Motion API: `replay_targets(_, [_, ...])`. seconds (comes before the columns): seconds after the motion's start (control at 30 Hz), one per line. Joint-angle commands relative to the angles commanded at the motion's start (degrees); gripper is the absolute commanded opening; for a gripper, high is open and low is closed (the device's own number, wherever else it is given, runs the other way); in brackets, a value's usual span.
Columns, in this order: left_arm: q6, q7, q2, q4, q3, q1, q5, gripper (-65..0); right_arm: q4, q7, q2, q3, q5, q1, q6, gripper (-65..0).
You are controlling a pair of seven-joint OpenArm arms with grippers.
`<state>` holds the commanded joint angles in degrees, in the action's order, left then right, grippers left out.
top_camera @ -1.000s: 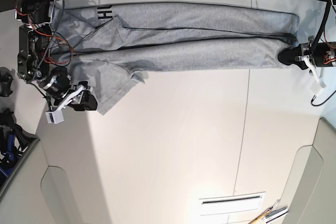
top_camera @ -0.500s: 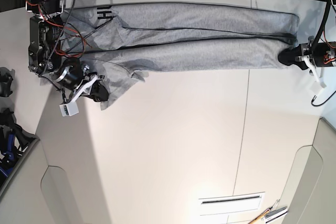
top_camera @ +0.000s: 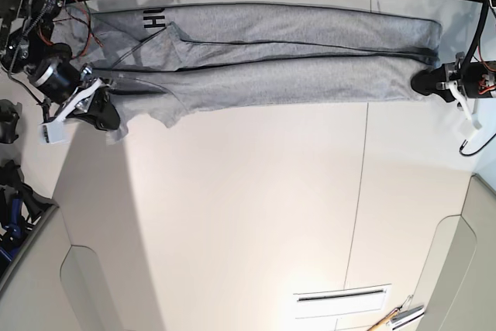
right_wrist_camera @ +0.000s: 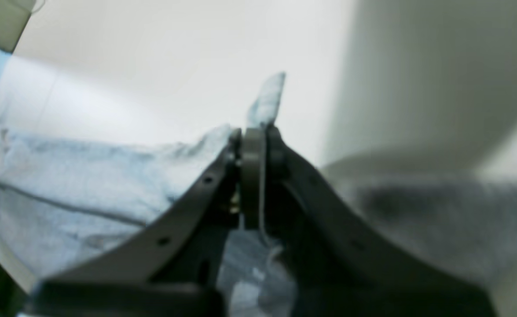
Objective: Fold the T-shirt properly
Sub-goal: 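Lay the folded strip down and release with both grippers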
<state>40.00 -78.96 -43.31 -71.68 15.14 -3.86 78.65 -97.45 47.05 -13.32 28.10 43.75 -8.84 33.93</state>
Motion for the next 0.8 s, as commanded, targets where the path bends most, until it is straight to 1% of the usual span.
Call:
replay_targets(0.07, [0.0, -1.04, -0.79, -0.02, 0.0, 0.0, 0.72, -65.0, -2.47, 0.48, 0.02, 2.05, 2.29, -3.19, 0.09, -65.0])
replay_targets(0.1, [0.0, -1.04, -1.25, -0.02, 0.0, -0.02, 1.68, -65.0, -3.48, 0.81, 0.02, 2.89, 3.19, -4.55, 0.61, -65.0])
replay_targets(0.13, [0.0, -1.04, -1.68, -0.02, 0.0, 0.0, 3.04, -65.0, -4.33, 1.09, 0.02, 3.41, 3.96, -5.84, 0.61, -65.0])
replay_targets(0.23, [0.0, -1.04, -2.62, -0.35, 0.0, -0.02, 6.32, -65.0, -6.43, 1.25, 0.02, 3.69, 4.39, -9.27, 0.61, -65.0])
replay_targets(0.43, [0.0, -1.04, -2.58, -3.13, 0.0, -2.8, 6.35, -65.0, -6.51, 1.38, 0.04, 3.72, 4.7, -12.79, 0.59, -65.0])
replay_targets(0.53, [0.0, -1.04, -2.6, -4.48, 0.0, -4.79, 6.35, -65.0, -6.47, 2.73, 0.04, 3.72, 4.68, -13.75, 0.59, -65.0])
replay_targets(0.77, [0.0, -1.04, -2.58, -4.55, 0.0, -6.64, 6.35, -65.0, -4.76, 2.45, 0.04, 3.72, 3.63, -15.76, 0.37, -65.0])
replay_targets(0.8, [0.0, -1.04, -2.56, -4.55, 0.0, -6.67, 6.35, -65.0, -4.46, 2.45, 0.04, 3.72, 3.63, -15.76, 0.37, -60.0])
